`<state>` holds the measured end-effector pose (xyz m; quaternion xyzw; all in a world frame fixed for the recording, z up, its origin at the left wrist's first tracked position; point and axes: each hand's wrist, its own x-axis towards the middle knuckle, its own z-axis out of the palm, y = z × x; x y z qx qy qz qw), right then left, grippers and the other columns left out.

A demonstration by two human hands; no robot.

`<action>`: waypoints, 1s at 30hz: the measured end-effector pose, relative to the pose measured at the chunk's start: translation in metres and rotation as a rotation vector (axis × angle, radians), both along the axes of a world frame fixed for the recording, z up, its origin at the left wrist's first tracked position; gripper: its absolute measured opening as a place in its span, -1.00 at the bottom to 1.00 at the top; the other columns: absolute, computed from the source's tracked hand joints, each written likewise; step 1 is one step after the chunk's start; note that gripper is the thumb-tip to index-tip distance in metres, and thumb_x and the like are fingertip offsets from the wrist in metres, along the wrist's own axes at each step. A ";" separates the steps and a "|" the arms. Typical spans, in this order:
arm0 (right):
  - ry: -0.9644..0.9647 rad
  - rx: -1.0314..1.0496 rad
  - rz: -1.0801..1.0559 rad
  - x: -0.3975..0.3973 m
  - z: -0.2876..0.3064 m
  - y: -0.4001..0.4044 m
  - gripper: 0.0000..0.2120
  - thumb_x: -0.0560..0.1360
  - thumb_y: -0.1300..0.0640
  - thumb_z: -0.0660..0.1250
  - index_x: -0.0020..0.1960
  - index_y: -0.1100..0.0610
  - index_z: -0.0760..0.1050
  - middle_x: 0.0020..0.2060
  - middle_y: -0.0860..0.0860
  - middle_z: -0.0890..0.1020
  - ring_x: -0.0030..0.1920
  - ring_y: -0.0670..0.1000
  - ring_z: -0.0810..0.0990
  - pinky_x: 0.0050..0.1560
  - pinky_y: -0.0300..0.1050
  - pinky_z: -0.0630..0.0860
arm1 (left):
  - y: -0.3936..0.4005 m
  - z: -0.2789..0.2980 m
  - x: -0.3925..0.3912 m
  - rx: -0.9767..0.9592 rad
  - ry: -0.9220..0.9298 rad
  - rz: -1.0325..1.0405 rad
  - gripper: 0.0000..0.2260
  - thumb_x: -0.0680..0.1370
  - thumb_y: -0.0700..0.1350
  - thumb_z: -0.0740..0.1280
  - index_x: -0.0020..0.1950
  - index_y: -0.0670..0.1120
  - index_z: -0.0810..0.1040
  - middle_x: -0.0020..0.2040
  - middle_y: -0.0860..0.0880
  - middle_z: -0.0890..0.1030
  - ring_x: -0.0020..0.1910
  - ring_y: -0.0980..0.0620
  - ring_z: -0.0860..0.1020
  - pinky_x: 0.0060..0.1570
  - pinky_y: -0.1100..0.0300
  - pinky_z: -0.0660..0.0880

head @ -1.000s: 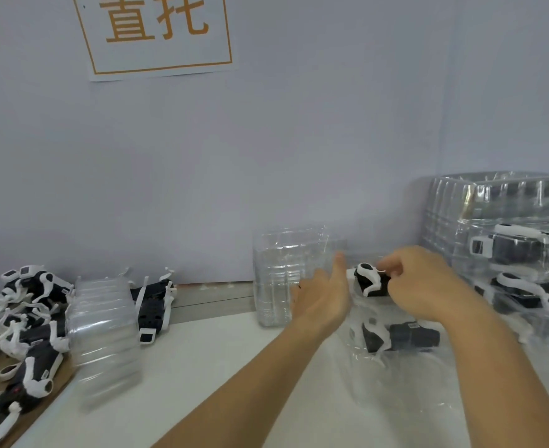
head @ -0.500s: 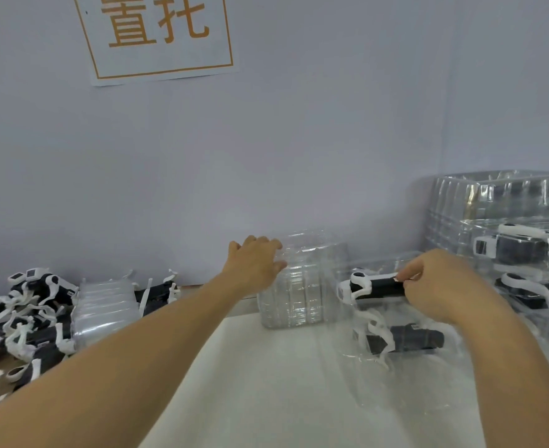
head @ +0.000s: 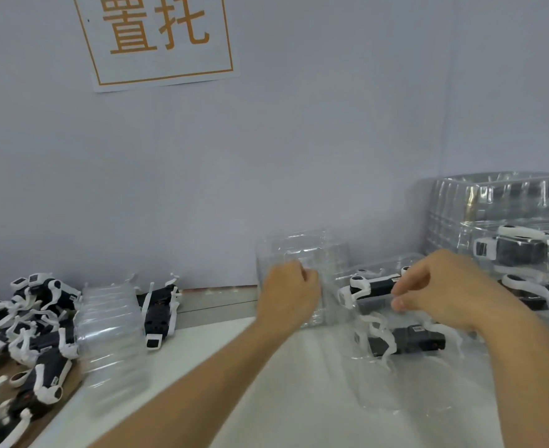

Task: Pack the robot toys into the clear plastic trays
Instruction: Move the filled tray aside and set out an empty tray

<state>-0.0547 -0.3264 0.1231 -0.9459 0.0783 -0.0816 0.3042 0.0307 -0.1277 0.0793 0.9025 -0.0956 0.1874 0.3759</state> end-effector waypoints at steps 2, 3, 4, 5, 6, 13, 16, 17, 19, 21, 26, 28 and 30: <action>-0.062 0.020 -0.041 0.000 0.001 -0.002 -0.89 0.37 0.08 0.58 -0.23 -0.08 0.67 -0.24 -0.20 0.62 -0.21 -0.22 0.52 -0.30 -0.32 0.29 | -0.017 -0.019 -0.014 -0.239 0.249 -0.047 -0.76 0.60 -0.17 0.12 -0.25 -0.12 0.42 -0.20 -0.15 0.56 -0.16 -0.21 0.56 -0.13 -0.05 0.52; -0.083 0.028 -0.053 -0.001 0.001 -0.003 -0.88 0.37 0.08 0.58 -0.24 -0.08 0.66 -0.26 -0.19 0.61 -0.22 -0.22 0.51 -0.31 -0.34 0.27 | -0.023 -0.029 -0.018 -0.338 0.337 -0.059 -0.78 0.61 -0.19 0.09 -0.17 -0.13 0.46 -0.11 -0.18 0.59 -0.13 -0.19 0.58 -0.08 -0.06 0.55; -0.094 0.038 -0.058 -0.001 0.001 -0.005 -0.88 0.36 0.08 0.58 -0.24 -0.08 0.65 -0.26 -0.18 0.62 -0.22 -0.21 0.52 -0.30 -0.33 0.28 | -0.027 -0.040 -0.021 -0.443 0.405 -0.076 -0.80 0.63 -0.20 0.08 -0.07 -0.11 0.47 -0.04 -0.16 0.59 -0.12 -0.12 0.56 -0.07 -0.02 0.56; -0.092 0.048 -0.056 -0.002 0.002 -0.006 -0.88 0.36 0.07 0.58 -0.23 -0.08 0.65 -0.25 -0.16 0.64 -0.21 -0.21 0.53 -0.29 -0.31 0.30 | -0.031 -0.049 -0.023 -0.553 0.470 -0.110 -0.82 0.64 -0.20 0.08 0.02 -0.07 0.47 0.01 -0.11 0.57 -0.12 -0.05 0.53 -0.09 0.06 0.55; -0.076 0.053 -0.048 -0.003 0.002 -0.007 -0.88 0.36 0.07 0.58 -0.22 -0.08 0.66 -0.22 -0.15 0.65 -0.19 -0.20 0.54 -0.27 -0.29 0.32 | -0.034 -0.059 -0.024 -0.634 0.526 -0.148 -0.84 0.65 -0.17 0.11 0.13 -0.01 0.45 0.07 -0.07 0.55 -0.09 0.00 0.51 -0.09 0.13 0.52; 0.119 0.044 -0.033 -0.009 0.007 -0.010 -0.90 0.36 0.08 0.59 -0.20 -0.05 0.69 -0.16 -0.14 0.61 -0.13 -0.13 0.51 0.04 -0.12 0.37 | -0.041 -0.081 -0.018 -0.889 0.613 -0.255 -0.59 0.67 0.21 0.08 0.47 0.11 0.38 0.38 0.07 0.48 0.33 -0.04 0.47 0.35 0.04 0.39; 0.116 0.013 -0.021 -0.011 0.012 -0.012 -0.93 0.44 -0.01 0.51 -0.21 -0.09 0.68 -0.13 -0.14 0.61 -0.09 -0.09 0.54 0.03 -0.13 0.37 | -0.044 -0.070 -0.017 -0.849 0.601 -0.327 -0.54 0.63 0.29 0.07 0.46 0.15 0.40 0.36 0.10 0.51 0.36 0.02 0.46 0.45 -0.01 0.30; 0.088 -0.005 -0.020 -0.011 0.013 -0.012 -0.91 0.47 -0.04 0.48 -0.22 -0.12 0.66 -0.13 -0.14 0.60 -0.07 -0.07 0.54 0.02 -0.12 0.38 | -0.045 -0.067 -0.016 -0.835 0.595 -0.344 -0.56 0.63 0.30 0.05 0.41 0.17 0.44 0.34 0.10 0.54 0.35 0.06 0.47 0.44 0.01 0.31; 0.002 -0.034 -0.020 -0.010 0.012 -0.011 -0.90 0.49 -0.04 0.45 -0.20 -0.16 0.63 -0.14 -0.15 0.61 -0.07 -0.07 0.56 0.02 -0.12 0.41 | -0.049 -0.060 -0.016 -0.817 0.613 -0.377 -0.62 0.64 0.30 0.00 0.17 0.27 0.57 0.15 0.18 0.66 0.19 0.21 0.58 0.23 0.23 0.45; -0.094 -0.022 -0.008 -0.007 0.012 -0.008 -0.93 0.50 -0.03 0.45 -0.16 -0.16 0.62 -0.14 -0.18 0.61 -0.09 -0.09 0.56 -0.03 -0.16 0.42 | -0.052 -0.055 -0.016 -0.806 0.633 -0.405 -0.56 0.65 0.29 -0.07 -0.08 0.30 0.59 -0.14 0.30 0.69 -0.12 0.38 0.63 -0.14 0.42 0.46; -0.187 0.039 0.094 0.008 0.000 0.009 -0.82 0.54 -0.02 0.40 0.14 -0.14 0.59 0.03 -0.15 0.62 -0.02 -0.16 0.55 -0.14 -0.30 0.37 | -0.054 -0.060 -0.008 -0.726 0.630 -0.350 -0.51 0.65 0.30 -0.14 0.38 0.20 0.43 0.26 0.14 0.54 0.22 0.14 0.51 0.17 0.21 0.35; -0.119 0.028 0.144 0.012 -0.009 0.017 -0.74 0.55 -0.03 0.37 0.24 -0.15 0.57 0.18 -0.14 0.60 0.08 -0.11 0.54 0.00 -0.22 0.40 | -0.051 -0.066 -0.007 -0.728 0.637 -0.366 -0.45 0.64 0.32 -0.12 0.47 0.13 0.38 0.36 0.06 0.51 0.29 0.08 0.47 0.28 0.14 0.33; -0.078 0.024 0.170 0.016 -0.015 0.022 -0.73 0.56 -0.05 0.36 0.25 -0.16 0.57 0.26 -0.15 0.57 0.10 -0.12 0.53 0.03 -0.21 0.41 | -0.050 -0.070 -0.006 -0.758 0.636 -0.347 -0.38 0.63 0.34 -0.10 0.49 0.03 0.39 0.40 -0.05 0.50 0.37 0.00 0.44 0.34 0.10 0.35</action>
